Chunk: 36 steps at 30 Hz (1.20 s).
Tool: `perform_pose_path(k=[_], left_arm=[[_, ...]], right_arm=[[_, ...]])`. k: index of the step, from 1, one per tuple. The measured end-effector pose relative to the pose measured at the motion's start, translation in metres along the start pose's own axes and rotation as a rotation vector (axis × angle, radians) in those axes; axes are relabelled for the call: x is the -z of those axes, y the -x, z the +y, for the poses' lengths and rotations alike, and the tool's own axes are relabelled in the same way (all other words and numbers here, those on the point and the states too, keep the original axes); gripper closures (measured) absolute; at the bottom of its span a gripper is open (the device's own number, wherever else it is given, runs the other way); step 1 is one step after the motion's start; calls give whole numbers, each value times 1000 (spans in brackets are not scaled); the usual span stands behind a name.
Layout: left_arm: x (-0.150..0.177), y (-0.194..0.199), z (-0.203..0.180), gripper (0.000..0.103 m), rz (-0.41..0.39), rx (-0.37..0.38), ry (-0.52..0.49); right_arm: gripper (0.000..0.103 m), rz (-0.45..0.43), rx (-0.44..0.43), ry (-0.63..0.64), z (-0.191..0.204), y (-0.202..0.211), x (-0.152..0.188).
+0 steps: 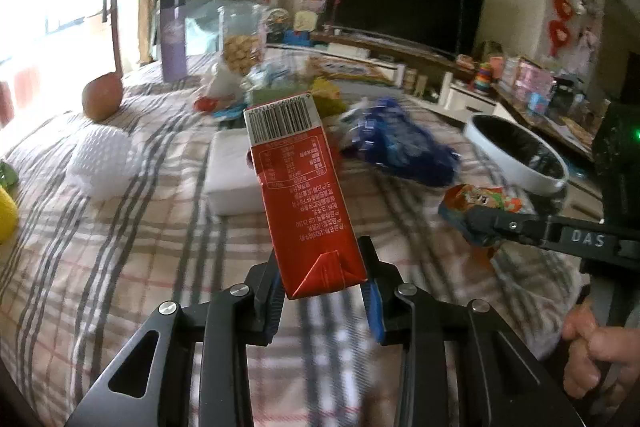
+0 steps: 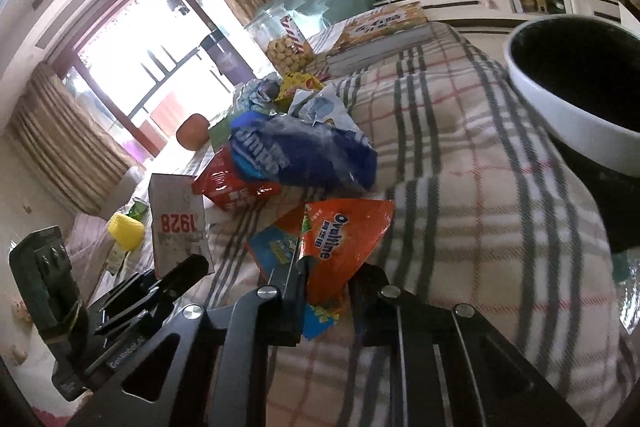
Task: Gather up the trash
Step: 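Carry the orange wrapper and red carton over the trash bin with both tools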
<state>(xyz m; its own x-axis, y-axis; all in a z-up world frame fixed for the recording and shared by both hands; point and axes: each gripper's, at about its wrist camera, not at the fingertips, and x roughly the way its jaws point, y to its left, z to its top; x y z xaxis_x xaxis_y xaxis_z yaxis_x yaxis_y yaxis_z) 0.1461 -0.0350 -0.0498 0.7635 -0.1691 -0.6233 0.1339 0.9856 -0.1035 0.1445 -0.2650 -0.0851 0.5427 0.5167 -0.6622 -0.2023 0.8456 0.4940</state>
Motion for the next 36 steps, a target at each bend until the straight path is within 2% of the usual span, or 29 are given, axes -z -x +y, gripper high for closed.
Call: perform_pose_path(k=[6, 15, 26, 36], left_arm=[[5, 19, -19, 71, -25, 66, -48], [2, 11, -52, 72, -1, 147, -136], [-17, -21, -83, 72, 54, 207, -201], [-47, -59, -108, 72, 97, 256, -244]], right_arm=[[85, -38, 24, -30, -10, 25, 7], [85, -105, 81, -71, -33, 58, 0], [85, -165, 162, -106, -68, 87, -10], [85, -205, 231, -131, -98, 106, -28]])
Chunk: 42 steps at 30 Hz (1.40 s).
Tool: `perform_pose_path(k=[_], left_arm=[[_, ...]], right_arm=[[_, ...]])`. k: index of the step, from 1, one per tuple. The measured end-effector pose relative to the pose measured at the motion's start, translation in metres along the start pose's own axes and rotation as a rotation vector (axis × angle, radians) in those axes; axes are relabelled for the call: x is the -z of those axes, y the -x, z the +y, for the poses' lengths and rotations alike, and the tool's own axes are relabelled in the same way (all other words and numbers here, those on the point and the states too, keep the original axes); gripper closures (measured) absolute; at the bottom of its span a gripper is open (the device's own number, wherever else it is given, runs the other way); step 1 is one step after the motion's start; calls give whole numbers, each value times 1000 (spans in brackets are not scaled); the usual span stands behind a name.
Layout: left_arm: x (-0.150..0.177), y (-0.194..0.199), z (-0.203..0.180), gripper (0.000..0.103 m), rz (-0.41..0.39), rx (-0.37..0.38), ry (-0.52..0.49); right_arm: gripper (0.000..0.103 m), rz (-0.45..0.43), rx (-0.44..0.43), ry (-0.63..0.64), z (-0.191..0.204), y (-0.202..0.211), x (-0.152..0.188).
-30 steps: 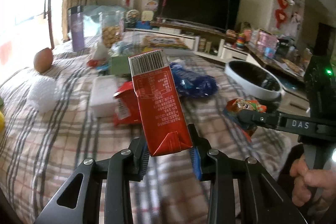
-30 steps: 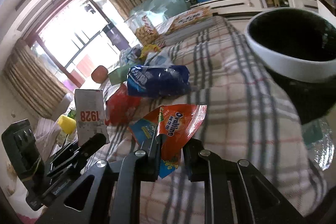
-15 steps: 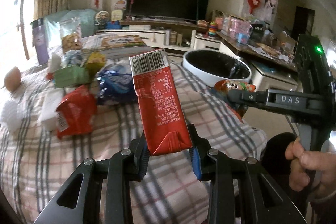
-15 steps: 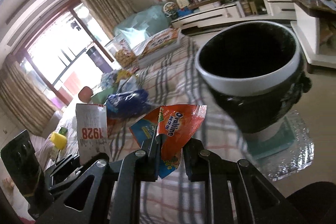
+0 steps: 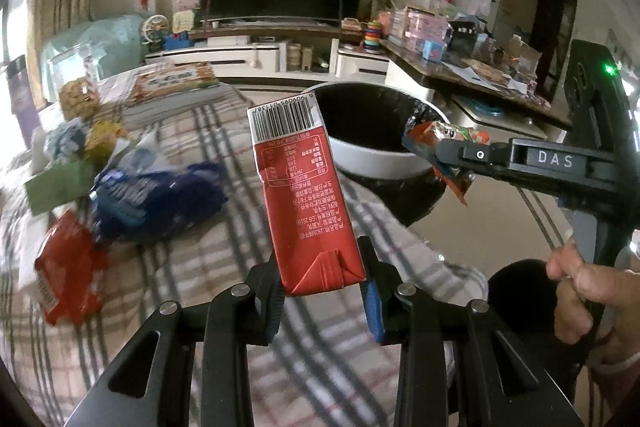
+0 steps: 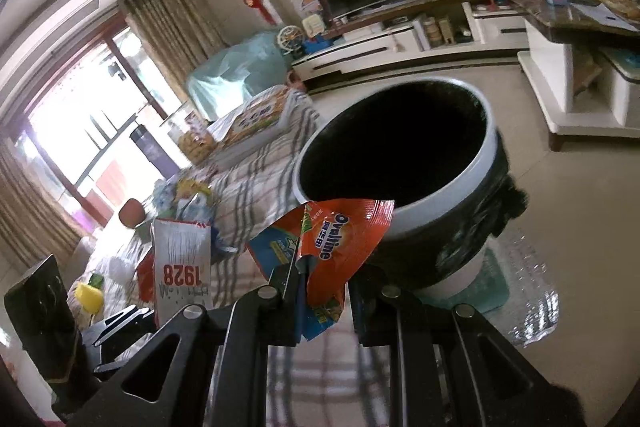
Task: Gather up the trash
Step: 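Carry the orange wrapper and red carton over the trash bin with both tools, then open both tools to drop the carton and wrapper into the bin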
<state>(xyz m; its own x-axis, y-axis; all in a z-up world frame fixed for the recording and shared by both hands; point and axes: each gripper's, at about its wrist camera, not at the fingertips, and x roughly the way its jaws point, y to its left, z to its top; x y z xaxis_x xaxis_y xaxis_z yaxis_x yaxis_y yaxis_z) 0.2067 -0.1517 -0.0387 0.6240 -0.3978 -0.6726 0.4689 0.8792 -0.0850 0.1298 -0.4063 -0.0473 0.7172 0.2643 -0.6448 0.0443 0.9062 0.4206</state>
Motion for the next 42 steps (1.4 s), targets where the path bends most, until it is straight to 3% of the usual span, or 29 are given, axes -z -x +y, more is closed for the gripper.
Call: perform_pose_path(k=[27, 40, 42], left_arm=[[-100, -94, -8, 72, 54, 103, -10], [-114, -127, -14, 71, 109, 105, 22], [-116, -124, -16, 69, 104, 96, 18]], right_arm=[[84, 18, 111, 21, -45, -34, -74], [81, 50, 123, 15, -54, -46, -84], [74, 52, 130, 17, -51, -46, -84]])
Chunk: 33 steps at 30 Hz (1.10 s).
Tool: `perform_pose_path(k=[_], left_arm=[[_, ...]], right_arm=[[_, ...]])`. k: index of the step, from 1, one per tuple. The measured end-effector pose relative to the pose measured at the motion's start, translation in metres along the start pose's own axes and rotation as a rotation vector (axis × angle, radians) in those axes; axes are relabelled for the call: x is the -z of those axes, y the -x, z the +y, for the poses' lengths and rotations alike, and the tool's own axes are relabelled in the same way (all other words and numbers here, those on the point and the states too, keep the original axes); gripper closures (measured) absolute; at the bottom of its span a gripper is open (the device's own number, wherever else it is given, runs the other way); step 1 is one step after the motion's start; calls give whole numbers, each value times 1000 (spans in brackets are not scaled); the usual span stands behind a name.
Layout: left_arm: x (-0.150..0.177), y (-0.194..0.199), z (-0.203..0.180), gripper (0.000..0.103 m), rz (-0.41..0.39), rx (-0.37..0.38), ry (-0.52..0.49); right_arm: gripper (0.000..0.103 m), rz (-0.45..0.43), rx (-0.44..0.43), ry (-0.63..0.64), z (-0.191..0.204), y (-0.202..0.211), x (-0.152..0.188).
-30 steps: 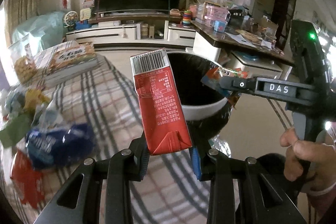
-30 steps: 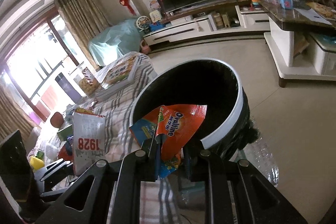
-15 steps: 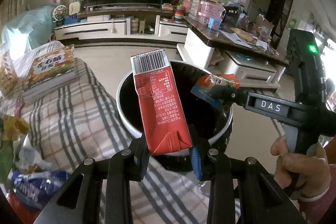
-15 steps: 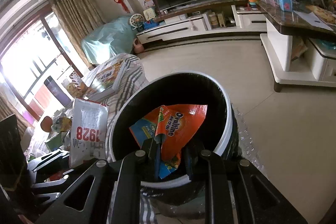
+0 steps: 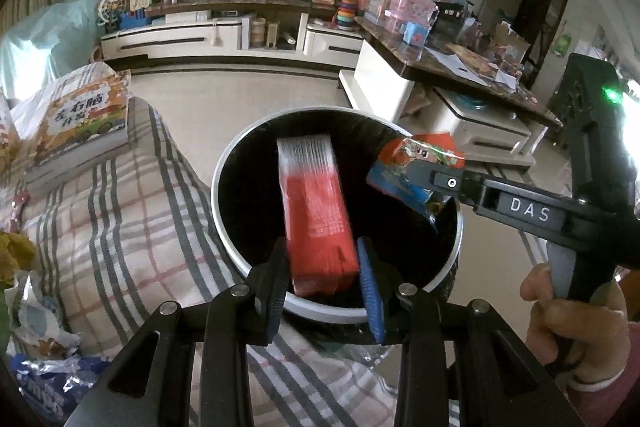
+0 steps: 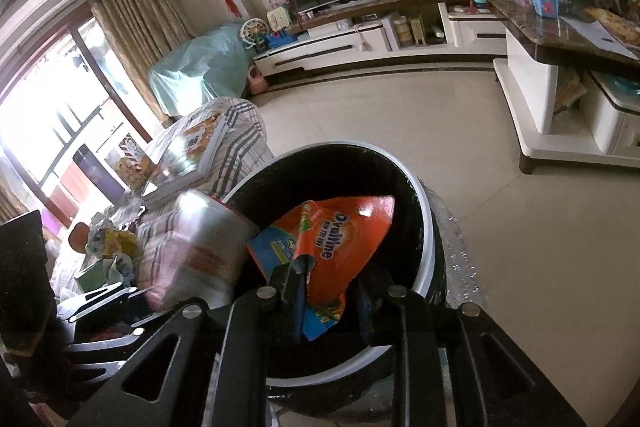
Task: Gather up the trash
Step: 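Open both tools to drop the carton and wrapper into the bin, then grasp the red snack packet with the left tool while the right tool grasps the blue chip bag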
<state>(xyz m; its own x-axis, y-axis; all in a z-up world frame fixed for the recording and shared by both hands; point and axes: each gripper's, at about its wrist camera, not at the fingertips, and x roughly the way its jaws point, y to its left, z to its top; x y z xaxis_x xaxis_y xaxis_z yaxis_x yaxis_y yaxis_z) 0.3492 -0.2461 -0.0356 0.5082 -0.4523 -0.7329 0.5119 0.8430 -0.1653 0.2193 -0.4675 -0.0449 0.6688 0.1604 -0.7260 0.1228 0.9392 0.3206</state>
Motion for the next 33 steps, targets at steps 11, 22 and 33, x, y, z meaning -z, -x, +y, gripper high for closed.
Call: perform_pose_path(k=[11, 22, 33], left_arm=[[31, 41, 2, 49, -73, -33, 49], [115, 102, 18, 47, -127, -109, 146], [169, 161, 29, 47, -136, -175, 230]], right_arm=[[36, -41, -6, -11, 4, 13, 1], [23, -66, -108, -3, 45, 27, 38], [21, -12, -189, 30, 92, 21, 77]])
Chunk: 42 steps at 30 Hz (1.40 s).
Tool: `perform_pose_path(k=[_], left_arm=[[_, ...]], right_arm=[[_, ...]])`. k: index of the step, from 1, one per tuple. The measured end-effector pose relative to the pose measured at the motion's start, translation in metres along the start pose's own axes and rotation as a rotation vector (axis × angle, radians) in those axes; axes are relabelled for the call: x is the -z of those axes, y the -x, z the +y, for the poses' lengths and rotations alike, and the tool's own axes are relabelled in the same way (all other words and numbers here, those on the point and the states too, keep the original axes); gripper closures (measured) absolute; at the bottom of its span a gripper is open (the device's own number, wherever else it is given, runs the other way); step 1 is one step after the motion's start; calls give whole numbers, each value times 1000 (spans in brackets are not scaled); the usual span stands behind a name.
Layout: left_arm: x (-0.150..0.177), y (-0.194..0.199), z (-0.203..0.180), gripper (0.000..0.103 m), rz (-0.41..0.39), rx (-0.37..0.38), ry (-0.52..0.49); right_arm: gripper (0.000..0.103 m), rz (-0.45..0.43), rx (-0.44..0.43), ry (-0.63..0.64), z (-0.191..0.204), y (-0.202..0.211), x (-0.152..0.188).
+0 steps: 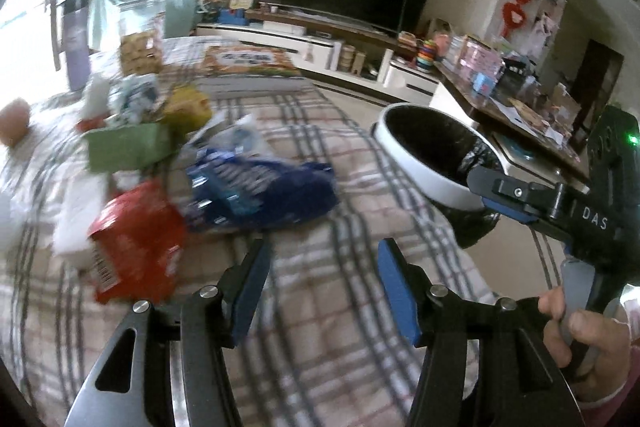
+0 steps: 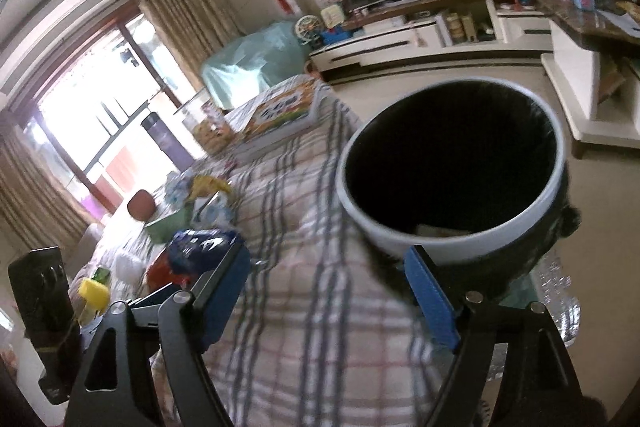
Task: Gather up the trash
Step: 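Grasp the red snack packet with the left tool while the right tool grasps the blue chip bag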
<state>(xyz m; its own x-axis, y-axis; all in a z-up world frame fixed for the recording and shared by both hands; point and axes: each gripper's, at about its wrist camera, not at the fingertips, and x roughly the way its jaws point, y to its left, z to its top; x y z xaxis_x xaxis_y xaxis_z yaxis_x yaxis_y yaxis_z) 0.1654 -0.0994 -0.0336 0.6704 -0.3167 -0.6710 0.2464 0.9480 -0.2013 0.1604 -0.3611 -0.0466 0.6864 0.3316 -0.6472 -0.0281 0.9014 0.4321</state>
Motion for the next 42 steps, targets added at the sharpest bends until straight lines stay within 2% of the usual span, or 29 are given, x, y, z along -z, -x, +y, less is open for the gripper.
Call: perform_pose_path(k=[5, 14, 21, 31, 38, 41, 42], left_arm=[[15, 24, 10, 47, -10, -29, 47], [36, 57, 15, 47, -38, -86, 98], [40, 71, 24, 42, -39, -129, 132], [23, 65, 31, 39, -23, -160, 154], [9, 44, 49, 39, -10, -163, 170], [5, 34, 51, 41, -1, -168, 161], [4, 30, 52, 47, 2, -168, 157]], right_arm=[[18, 28, -34, 22, 21, -9, 12], [17, 59, -72, 66, 52, -22, 25], [17, 86, -93, 82, 66, -40, 27], [17, 128, -114, 121, 81, -68, 23], [17, 167, -129, 140, 84, -97, 10], [18, 171, -134, 147, 86, -106, 8], [19, 178, -134, 151, 87, -110, 8]])
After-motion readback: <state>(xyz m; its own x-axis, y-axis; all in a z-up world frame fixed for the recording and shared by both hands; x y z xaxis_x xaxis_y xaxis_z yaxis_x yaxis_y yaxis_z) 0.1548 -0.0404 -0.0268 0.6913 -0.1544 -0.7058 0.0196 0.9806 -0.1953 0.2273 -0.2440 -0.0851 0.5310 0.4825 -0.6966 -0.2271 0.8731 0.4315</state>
